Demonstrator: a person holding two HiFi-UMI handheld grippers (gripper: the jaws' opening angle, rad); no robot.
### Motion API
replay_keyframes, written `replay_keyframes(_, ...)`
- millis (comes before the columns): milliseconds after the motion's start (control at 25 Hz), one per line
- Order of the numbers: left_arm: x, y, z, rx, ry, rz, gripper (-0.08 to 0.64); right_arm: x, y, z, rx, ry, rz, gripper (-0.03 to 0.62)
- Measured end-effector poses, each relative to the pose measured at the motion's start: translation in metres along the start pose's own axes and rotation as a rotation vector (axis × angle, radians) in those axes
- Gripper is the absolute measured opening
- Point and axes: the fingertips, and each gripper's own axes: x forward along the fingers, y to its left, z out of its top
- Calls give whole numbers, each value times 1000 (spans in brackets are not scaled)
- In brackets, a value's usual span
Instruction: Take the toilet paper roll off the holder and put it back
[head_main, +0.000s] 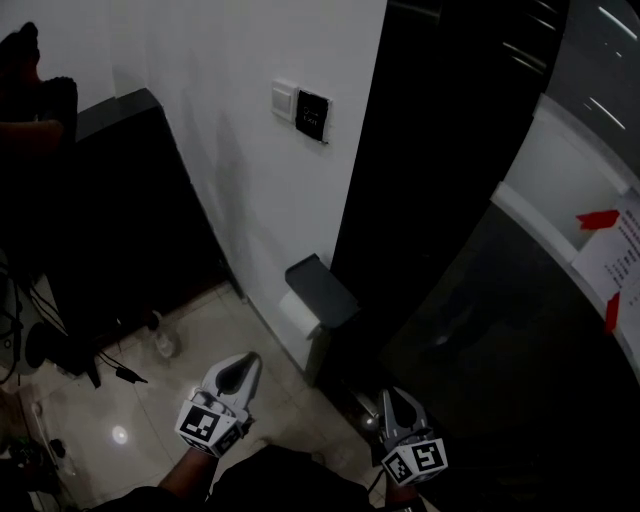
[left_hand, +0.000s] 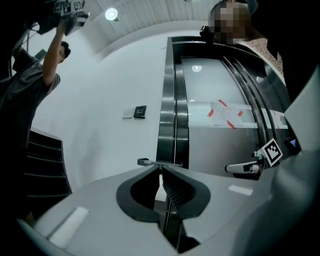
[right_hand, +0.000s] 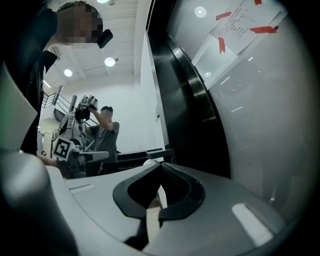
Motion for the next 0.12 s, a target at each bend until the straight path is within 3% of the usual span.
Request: replay_keyframes(120, -1, 1, 1, -8, -4, 1, 18, 2, 2, -1, 0, 3, 6, 12)
